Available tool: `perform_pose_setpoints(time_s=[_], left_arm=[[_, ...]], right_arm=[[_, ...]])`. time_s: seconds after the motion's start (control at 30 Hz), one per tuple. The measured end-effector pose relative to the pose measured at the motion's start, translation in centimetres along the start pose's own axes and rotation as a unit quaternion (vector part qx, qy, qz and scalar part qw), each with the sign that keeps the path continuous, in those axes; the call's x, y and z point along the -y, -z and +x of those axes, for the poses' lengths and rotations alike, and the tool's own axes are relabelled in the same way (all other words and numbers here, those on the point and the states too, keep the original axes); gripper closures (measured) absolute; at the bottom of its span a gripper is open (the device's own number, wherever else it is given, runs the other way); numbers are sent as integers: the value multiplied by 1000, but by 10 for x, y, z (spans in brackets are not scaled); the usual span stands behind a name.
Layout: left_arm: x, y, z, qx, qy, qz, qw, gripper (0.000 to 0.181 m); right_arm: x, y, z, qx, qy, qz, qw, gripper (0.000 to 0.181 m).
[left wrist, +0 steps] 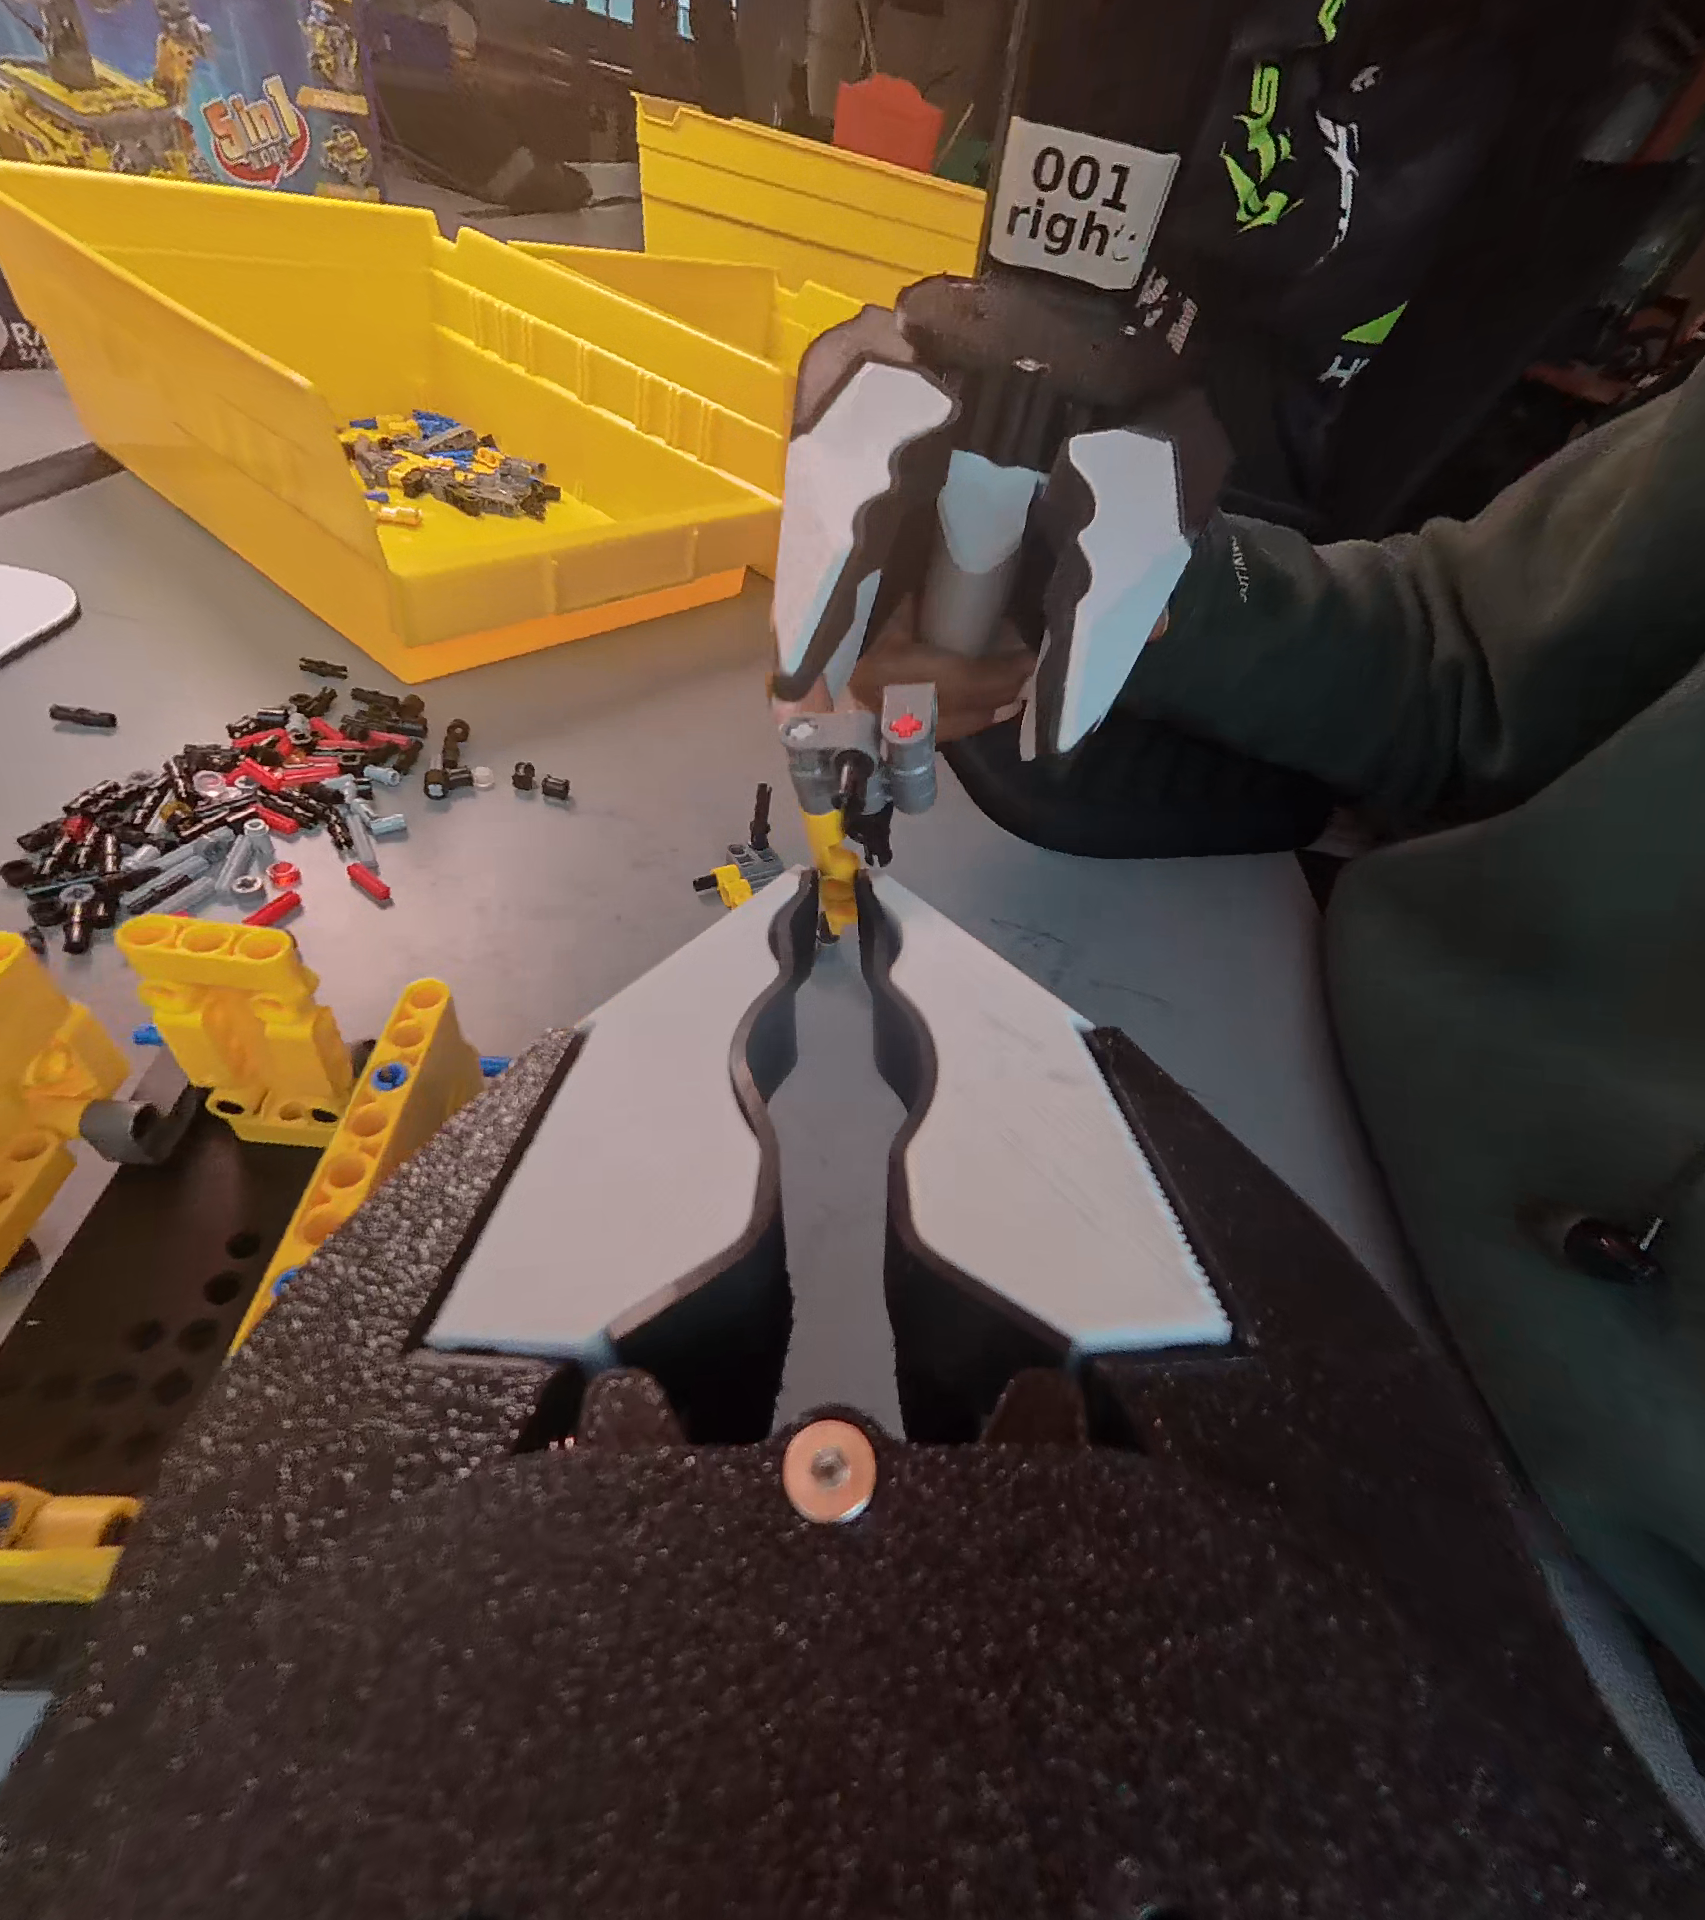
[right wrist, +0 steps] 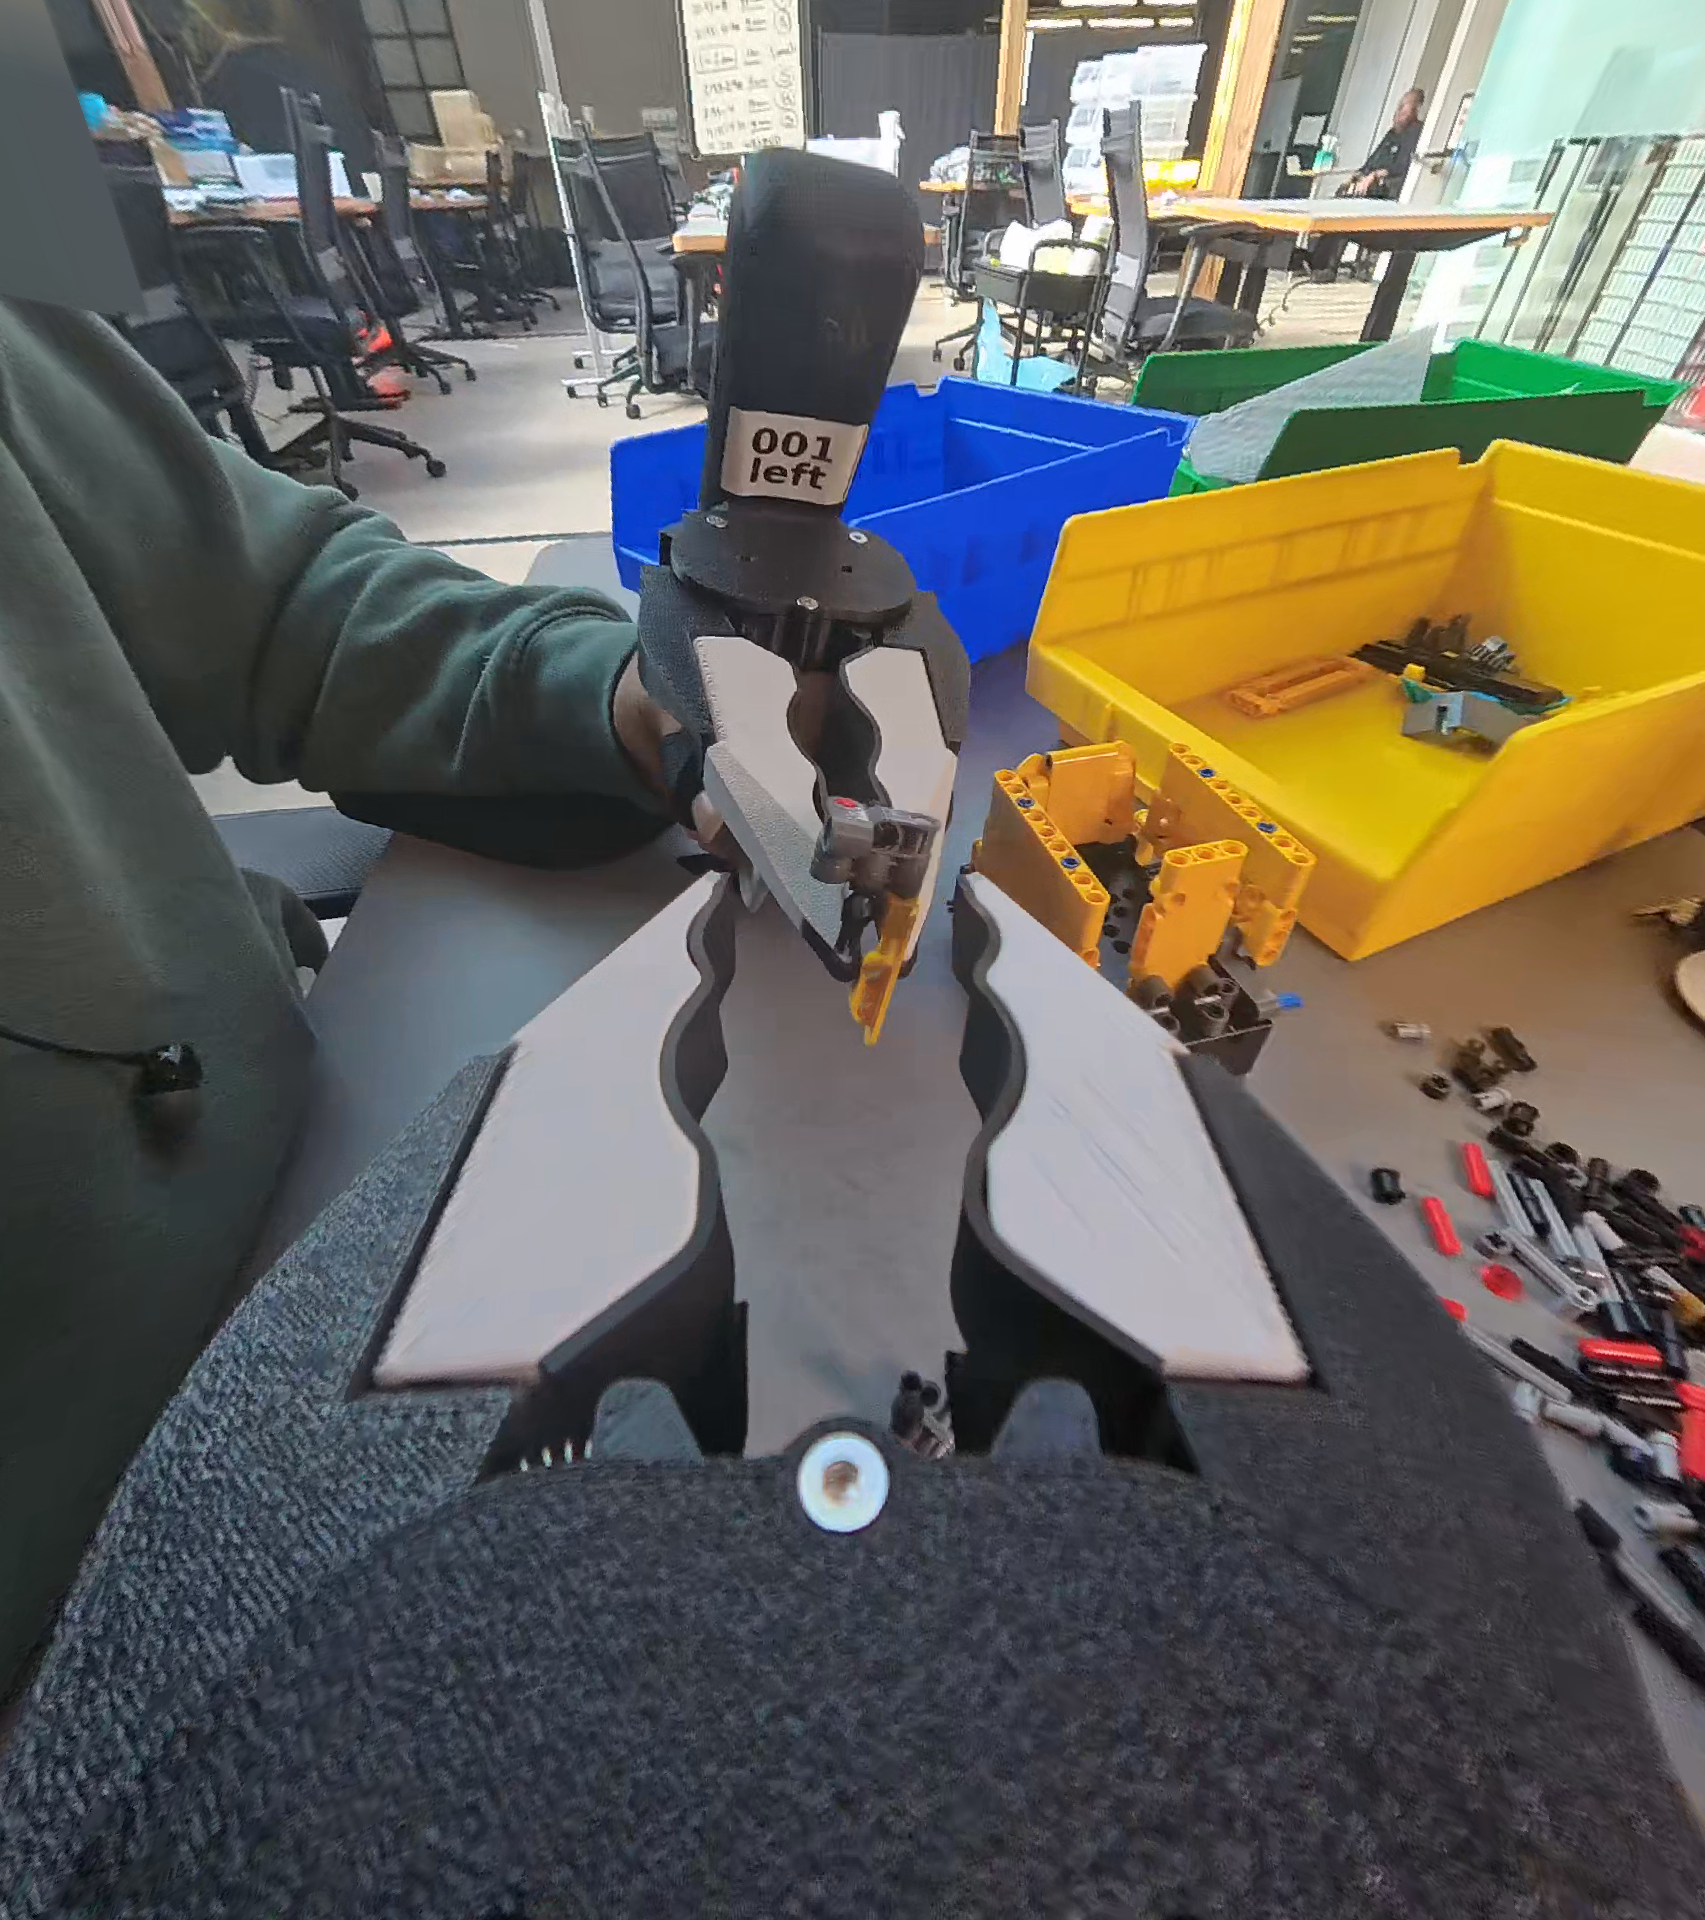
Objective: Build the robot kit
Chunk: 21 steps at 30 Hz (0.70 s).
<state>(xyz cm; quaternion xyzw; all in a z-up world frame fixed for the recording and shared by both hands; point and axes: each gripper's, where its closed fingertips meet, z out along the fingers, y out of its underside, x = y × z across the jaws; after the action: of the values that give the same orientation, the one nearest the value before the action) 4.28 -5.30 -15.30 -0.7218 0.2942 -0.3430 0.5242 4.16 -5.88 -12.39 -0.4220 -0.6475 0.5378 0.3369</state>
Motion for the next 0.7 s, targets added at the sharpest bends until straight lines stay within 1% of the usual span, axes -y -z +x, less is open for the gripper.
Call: perform_pose_setpoints(time_s=[0.07,0.1,0.17,0.3,0.37,0.43,0.53,0.6,0.7], left_arm=[[-2,-1,3,-2,-13,-7,1000,175],[-2,-2,5,-6,-14,-8,1000,175],[-1,-3,8,-15,-13,-4,1000,176],[1,-2,6,-8,-10,6,1000,175],[2,-1,4,-4,-9,8,1000,169],[5,0,2,0,-9,17,1000,162],[18,6,3,4,-20,54,998,155],[26,10,3,9,-27,77,997,154],[33,13,11,-9,-30,99,995,152]], right_arm=[[-9,-7,-1,0,0,-17,1000,143],[-13,-8,-1,-3,5,-24,1000,148],[-14,-9,-1,-15,19,-23,999,166],[-8,-8,1,-44,65,-19,997,167],[-3,-7,4,-66,87,-9,994,167],[0,-4,13,-106,118,-9,987,167],[1,-3,19,-139,142,-11,980,166],[3,-5,15,-129,135,7,982,166],[5,-9,6,-93,94,42,990,166]])
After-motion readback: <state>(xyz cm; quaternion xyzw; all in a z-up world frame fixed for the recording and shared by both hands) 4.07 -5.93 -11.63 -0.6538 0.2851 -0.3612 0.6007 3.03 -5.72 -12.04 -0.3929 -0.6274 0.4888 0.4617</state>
